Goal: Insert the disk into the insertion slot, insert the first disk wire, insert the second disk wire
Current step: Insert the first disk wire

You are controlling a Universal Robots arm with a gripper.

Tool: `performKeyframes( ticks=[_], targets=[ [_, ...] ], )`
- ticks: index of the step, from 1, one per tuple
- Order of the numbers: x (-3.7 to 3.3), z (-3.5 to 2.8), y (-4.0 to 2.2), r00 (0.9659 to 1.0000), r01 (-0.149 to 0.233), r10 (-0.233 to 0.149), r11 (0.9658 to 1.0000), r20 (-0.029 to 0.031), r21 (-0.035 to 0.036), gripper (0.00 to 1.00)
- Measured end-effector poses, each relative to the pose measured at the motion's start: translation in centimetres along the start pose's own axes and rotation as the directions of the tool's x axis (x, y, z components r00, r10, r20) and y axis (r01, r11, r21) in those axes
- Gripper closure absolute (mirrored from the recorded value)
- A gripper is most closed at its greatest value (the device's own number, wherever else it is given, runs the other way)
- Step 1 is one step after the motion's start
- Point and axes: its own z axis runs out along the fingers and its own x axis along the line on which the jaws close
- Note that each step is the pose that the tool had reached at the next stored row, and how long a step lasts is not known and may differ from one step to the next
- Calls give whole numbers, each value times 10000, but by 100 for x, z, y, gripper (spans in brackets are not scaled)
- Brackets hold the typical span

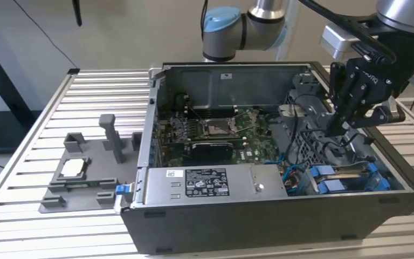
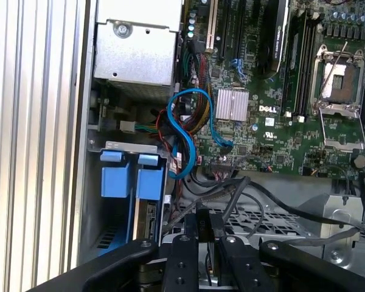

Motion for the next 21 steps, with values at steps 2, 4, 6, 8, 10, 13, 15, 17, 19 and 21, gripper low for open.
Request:
performKeyframes(
  ticks=[2, 4, 6, 8, 10, 13, 15, 17, 19, 21],
  targets=[
    [0, 0, 0, 10000, 0, 0, 10000, 0, 0, 81],
    [0, 0, 0, 10000, 0, 0, 10000, 0, 0, 81],
    [0, 0, 0, 10000, 0, 0, 10000, 1, 0, 81],
    [0, 0, -4, 10000, 0, 0, 10000, -1, 0, 81],
    [2, 4, -20, 10000, -2, 2, 10000, 2, -6, 81],
    [5, 9, -63, 10000, -2, 2, 10000, 2, -30, 81],
    [10, 14, -93, 10000, -4, 4, 10000, 4, -43, 81],
    [19, 20, -121, 10000, -4, 4, 10000, 4, -55, 81],
    [32, 27, -150, 10000, -5, 5, 10000, 6, -68, 81],
    [45, 34, -174, 10000, -5, 5, 10000, 7, -80, 81]
  ],
)
